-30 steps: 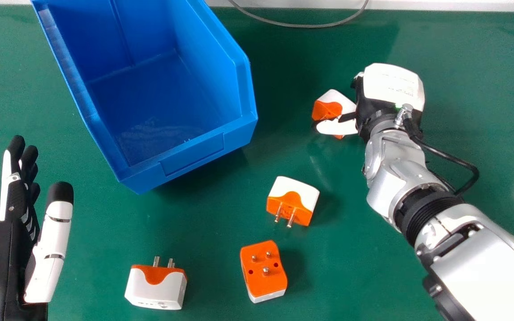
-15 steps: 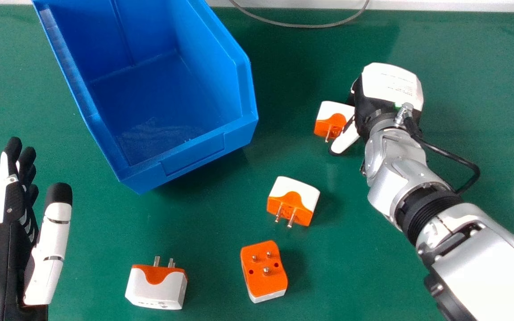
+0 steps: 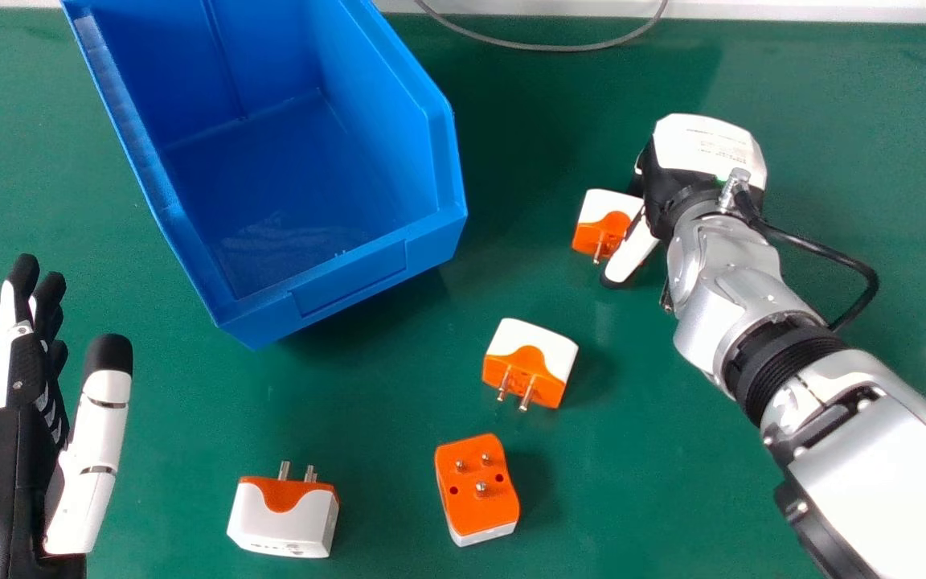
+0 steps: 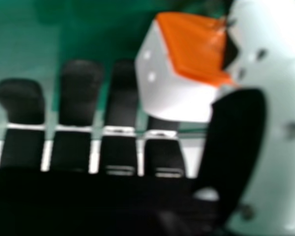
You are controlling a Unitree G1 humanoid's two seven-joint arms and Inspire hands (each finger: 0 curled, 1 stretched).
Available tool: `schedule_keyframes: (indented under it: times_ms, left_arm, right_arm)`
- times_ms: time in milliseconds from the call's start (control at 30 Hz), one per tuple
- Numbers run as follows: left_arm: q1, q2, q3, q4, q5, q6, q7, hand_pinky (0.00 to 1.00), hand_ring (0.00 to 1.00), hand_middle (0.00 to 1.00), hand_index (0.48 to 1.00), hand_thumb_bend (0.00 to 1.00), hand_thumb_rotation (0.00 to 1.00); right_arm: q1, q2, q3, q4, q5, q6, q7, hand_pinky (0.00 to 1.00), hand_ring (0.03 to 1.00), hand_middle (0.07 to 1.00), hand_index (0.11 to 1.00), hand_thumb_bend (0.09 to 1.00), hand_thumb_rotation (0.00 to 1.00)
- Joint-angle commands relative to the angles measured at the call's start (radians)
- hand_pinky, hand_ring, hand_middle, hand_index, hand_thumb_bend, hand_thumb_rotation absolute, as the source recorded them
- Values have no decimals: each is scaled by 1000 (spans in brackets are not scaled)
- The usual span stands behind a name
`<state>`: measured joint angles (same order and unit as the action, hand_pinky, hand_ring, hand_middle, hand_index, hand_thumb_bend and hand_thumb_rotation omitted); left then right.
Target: Pick all objects and put in blue box
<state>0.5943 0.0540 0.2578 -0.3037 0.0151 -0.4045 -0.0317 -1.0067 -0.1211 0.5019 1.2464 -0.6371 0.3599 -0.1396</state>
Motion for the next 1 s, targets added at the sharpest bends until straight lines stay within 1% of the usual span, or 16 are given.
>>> schedule_keyframes:
  times_ms: [0,100,167,233,267,300,333,400,467,567,633,700,767,833,900,967]
  left_arm:
    - [-6,2,1,-6,-14,-25,-1,1000,989,982,997,499,921]
    - [-8,2,1,-5,-14,-22,-1,1000,985,980,994,483,917]
    - [-7,4,3,-3,-7,-23,-1,1000,984,979,994,486,912]
    - [-6,-2,3,-9,1,-10,9,1000,985,980,996,495,912]
    - [-6,-4,2,-10,4,-10,11,1000,985,980,996,495,912]
    - [-7,-4,0,-12,-4,-7,8,1000,982,977,994,499,910]
    - [-9,-4,-2,-10,-12,-13,4,1000,982,977,994,499,910]
    - [-12,0,-3,-5,-20,-24,-4,1000,980,976,993,487,910]
    - [-9,0,-3,-9,-16,-19,-3,1000,980,975,993,479,907]
    - [-11,2,-1,-5,-13,-21,-2,1000,980,975,993,473,905]
    - [-17,2,-1,0,-17,-28,-4,1000,981,976,993,471,904]
    - [-20,0,-2,0,-24,-20,-4,1000,980,977,994,462,903]
    - [-19,-3,-1,-6,-10,-7,4,1000,980,976,994,462,901]
    - [-18,-1,-1,-10,-2,-5,6,1000,979,976,993,457,904]
    - [-17,1,-1,-12,-3,-3,4,1000,979,976,994,458,906]
    - [-21,7,3,-2,-6,-11,0,1000,981,978,996,459,910]
  right_arm:
    - [-20,-15,-5,-2,2,12,9,192,292,468,500,517,2]
    - [-22,-18,0,-4,-3,15,17,184,282,470,498,517,1]
    - [-21,-20,-3,-9,1,12,17,180,276,470,497,517,0]
    - [-17,-26,3,-13,-6,-1,8,184,280,472,496,517,0]
    - [-15,-27,6,-16,-10,-3,0,184,280,472,496,517,0]
    - [-9,-33,3,-25,-7,-18,-9,201,300,474,496,517,0]
    - [-10,-35,5,-27,-9,-20,-3,201,300,474,496,517,0]
    - [-11,-41,11,-32,-13,-23,7,193,287,474,495,517,0]
    - [-9,-45,13,-40,-17,-24,-1,202,300,475,495,516,0]
    - [-3,-54,13,-63,-16,-27,-7,203,301,475,495,516,0]
    - [3,-65,7,-90,-9,-39,-5,215,320,471,506,513,0]
    - [4,-71,1,-111,-6,-34,1,244,356,466,518,510,0]
    - [7,-76,-2,-126,-8,-27,-6,245,357,460,524,509,0]
    - [10,-80,-8,-141,-7,-21,-16,242,353,455,528,508,0]
    - [22,-91,-10,-168,-8,-35,-19,242,352,460,521,509,0]
    - [34,-105,-11,-198,-8,-44,-14,242,351,464,515,510,0]
